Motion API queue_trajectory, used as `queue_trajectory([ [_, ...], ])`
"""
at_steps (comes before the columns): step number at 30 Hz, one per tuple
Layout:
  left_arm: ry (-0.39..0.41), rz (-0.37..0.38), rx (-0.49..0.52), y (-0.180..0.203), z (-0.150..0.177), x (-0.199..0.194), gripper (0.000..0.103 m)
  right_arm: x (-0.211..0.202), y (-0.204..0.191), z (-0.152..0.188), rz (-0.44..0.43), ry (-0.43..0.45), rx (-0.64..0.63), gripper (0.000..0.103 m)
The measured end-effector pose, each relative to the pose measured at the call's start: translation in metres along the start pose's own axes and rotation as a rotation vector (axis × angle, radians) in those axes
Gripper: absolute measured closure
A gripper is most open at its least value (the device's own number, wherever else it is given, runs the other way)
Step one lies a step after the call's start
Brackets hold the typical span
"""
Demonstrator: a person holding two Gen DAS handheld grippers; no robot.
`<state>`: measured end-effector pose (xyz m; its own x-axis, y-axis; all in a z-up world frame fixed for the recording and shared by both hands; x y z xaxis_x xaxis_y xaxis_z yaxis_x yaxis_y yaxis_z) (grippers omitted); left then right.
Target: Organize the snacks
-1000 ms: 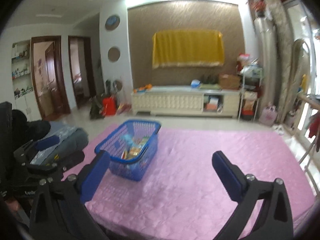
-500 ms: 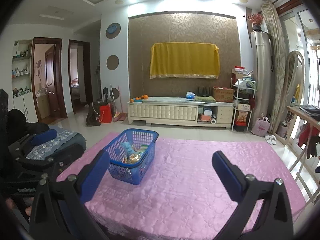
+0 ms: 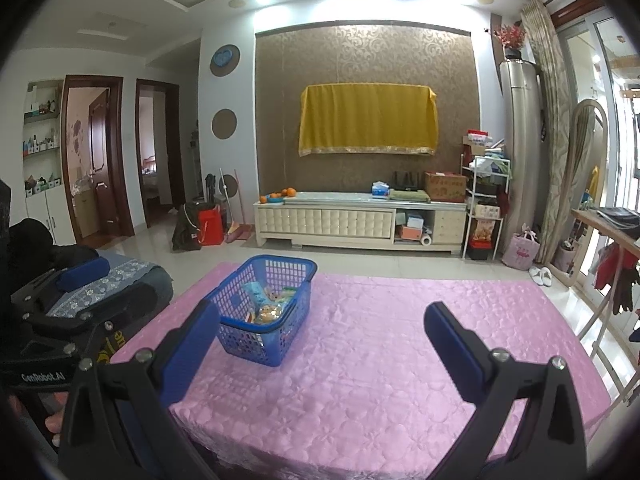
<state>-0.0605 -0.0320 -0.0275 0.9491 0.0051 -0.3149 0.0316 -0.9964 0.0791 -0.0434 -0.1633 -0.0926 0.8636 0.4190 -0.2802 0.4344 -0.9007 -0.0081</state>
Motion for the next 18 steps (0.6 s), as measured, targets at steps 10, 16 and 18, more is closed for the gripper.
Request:
queue_trajectory([
  [10, -0.011, 0.001, -0.005, 0.0006, 0.0031, -0.0006, 0.000, -0.0002, -0.0002, 0.0014, -0.004, -0.012, 0.008, 0.000],
  [16, -0.022, -0.004, -0.013, 0.0001, 0.0049, -0.0013, 0.000, -0.0002, -0.0006, 0.0027, -0.007, -0.019, 0.013, 0.000],
  [18, -0.023, -0.003, -0.014, -0.0002, 0.0048, -0.0023, 0.000, -0.0003, -0.0008, 0.0033, -0.008, -0.021, 0.013, 0.000],
])
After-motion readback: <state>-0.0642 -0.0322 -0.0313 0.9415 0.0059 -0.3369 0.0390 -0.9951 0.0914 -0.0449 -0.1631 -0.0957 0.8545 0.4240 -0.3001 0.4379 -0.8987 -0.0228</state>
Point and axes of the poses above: each gripper's, at about its wrist camera, not at the fingertips, and x roughly the way its jaws point, y to its right, z to its underside, the point moved 5 cm from there along x, roughly the way its jaws point
